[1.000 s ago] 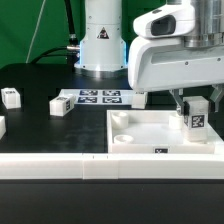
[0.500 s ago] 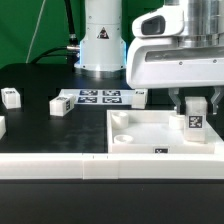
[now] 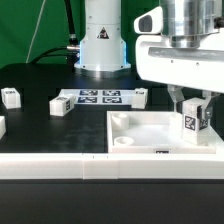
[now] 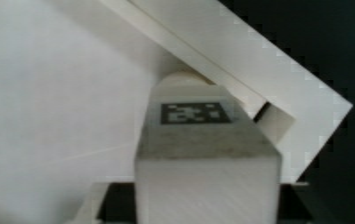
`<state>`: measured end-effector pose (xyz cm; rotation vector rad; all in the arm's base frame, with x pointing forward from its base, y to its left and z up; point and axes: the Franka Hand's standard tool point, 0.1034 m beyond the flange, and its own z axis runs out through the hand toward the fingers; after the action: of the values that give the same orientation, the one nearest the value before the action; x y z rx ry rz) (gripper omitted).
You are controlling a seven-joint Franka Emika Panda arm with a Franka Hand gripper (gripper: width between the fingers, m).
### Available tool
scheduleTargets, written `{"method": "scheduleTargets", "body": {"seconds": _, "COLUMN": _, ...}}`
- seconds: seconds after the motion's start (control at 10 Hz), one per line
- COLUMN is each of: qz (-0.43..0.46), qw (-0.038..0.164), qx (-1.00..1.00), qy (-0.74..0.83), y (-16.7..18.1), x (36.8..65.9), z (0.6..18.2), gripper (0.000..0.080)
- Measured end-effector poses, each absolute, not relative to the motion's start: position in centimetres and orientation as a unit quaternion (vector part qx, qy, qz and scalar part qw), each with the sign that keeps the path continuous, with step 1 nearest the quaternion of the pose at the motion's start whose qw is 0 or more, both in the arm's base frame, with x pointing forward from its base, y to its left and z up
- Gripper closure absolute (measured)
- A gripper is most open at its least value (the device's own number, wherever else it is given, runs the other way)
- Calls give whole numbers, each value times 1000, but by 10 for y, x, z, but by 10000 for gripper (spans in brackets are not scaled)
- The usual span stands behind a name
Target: Assemble one leg
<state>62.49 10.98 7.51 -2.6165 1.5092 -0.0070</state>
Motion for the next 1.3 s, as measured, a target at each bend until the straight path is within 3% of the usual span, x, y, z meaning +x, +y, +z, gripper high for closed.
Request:
{"method": "scheduleTargets", "body": {"seconds": 0.7, "qz": 24, "qw": 69, "qx": -715, "qy": 695, "y": 111, "x": 624, "z": 75, "gripper": 507}}
{"method": "scheduleTargets", "body": {"seconds": 0.8, "qz": 24, "qw": 69, "qx": -725, "qy": 685, "y": 112, "x": 624, "z": 75, "gripper": 451}}
{"method": "scheduleTargets", "body": {"seconds": 0.9, "qz": 24, "qw": 69, "qx": -726, "qy": 683, "y": 117, "x": 624, "z": 75, "gripper": 284}}
{"method": "scheduleTargets", "body": {"seconds": 1.0, "qz": 22, "qw": 70, "qx": -743, "qy": 666, "y": 117, "x": 623, "z": 75, "gripper": 284}}
{"method": "scheduleTargets", "body": {"seconds": 1.1, "qz": 15, "qw": 71, "qx": -797, "qy": 600, "y": 116, "x": 624, "z": 75, "gripper": 174}}
{"method": "scheduleTargets", "body": {"seconds": 1.3, "qz": 10, "qw": 71, "qx": -870, "qy": 488, "y": 119, "x": 624, "z": 77, "gripper": 157}}
